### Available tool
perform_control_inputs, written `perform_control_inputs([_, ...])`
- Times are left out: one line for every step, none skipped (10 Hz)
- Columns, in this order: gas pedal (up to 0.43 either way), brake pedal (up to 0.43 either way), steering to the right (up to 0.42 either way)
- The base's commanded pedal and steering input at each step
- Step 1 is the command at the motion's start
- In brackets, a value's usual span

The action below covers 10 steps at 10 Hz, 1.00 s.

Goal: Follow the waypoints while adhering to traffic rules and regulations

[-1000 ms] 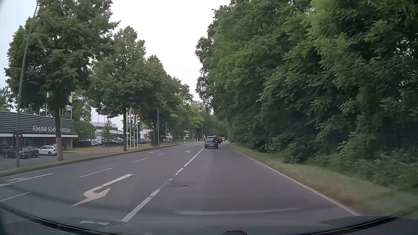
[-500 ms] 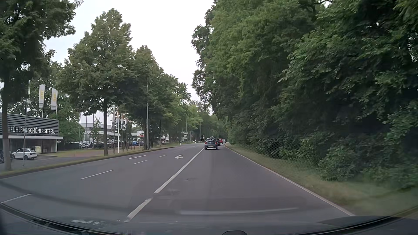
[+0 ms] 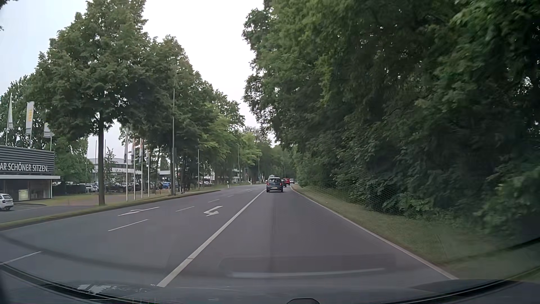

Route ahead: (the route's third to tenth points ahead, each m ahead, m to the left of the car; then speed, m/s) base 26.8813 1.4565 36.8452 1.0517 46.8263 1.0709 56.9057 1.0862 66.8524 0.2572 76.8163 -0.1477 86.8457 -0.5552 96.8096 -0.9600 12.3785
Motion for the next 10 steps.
perform_control_inputs([0.209,0.000,-0.003])
perform_control_inputs([0.209,0.000,-0.003])
perform_control_inputs([0.209,0.000,-0.003])
perform_control_inputs([0.209,0.000,-0.003])
perform_control_inputs([0.209,0.000,-0.003])
perform_control_inputs([0.209,0.000,-0.003])
perform_control_inputs([0.209,0.000,-0.003])
perform_control_inputs([0.209,0.000,-0.003])
perform_control_inputs([0.209,0.000,-0.003])
perform_control_inputs([0.209,0.000,-0.003])
